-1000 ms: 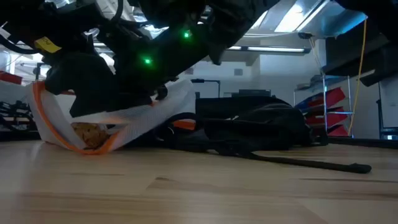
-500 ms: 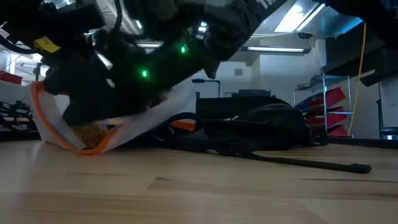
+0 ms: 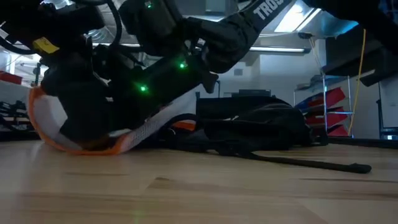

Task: Unpack backpack
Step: Remove the candle wax box from the white zip bag

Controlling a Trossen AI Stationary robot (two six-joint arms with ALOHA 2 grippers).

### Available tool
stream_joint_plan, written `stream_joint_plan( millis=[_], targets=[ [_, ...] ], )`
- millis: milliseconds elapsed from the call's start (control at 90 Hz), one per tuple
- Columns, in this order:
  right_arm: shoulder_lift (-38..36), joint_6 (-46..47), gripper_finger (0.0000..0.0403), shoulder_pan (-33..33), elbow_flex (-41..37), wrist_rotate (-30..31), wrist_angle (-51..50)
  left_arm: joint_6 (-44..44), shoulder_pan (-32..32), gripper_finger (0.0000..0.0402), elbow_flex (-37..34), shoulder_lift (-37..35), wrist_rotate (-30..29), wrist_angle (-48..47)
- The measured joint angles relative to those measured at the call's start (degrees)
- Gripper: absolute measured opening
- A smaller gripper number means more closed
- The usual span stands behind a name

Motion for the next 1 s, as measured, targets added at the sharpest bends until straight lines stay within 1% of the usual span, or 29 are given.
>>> stream_joint_plan(
  millis=[89,289,378,456,589,656,778,900,1000],
  targets=[
    [0.0,0.9,0.0357,0.0,0.0,-0.1,0.0,0.0,0.0,0.0281,0.0,0.0,0.0,0.0],
    [0.0,1.7,0.0294,0.1,0.0,-2.1,-0.4,0.0,0.0,0.0281,0.0,0.0,0.1,0.0],
    [0.0,2.7,0.0278,0.1,0.0,-2.2,-0.5,0.0,0.0,0.0281,0.0,0.0,0.2,0.0],
    [0.0,3.1,0.0278,0.1,0.0,-2.3,-0.5,0.0,0.0,0.0281,0.0,0.0,0.2,0.0],
    [-0.2,3.2,0.0301,0.8,0.0,-2.4,-1.6,0.0,0.0,0.0281,0.0,0.0,0.2,0.0],
    [-0.4,3.1,0.0305,1.3,0.0,-2.3,-1.9,0.0,0.0,0.0281,0.0,0.0,0.2,0.0],
    [-1.1,2.9,0.0293,2.7,-0.1,-2.2,-2.6,0.0,0.0,0.0281,0.0,0.0,0.2,0.1],
    [-2.9,2.5,0.0277,4.0,-0.2,-2.1,-6.3,0.0,0.0,0.0281,0.0,0.0,0.2,0.0],
    [-5.0,2.2,0.0281,4.9,-0.2,0.3,-9.5,-0.2,0.0,0.0281,0.0,0.0,0.2,0.0]
  ],
)
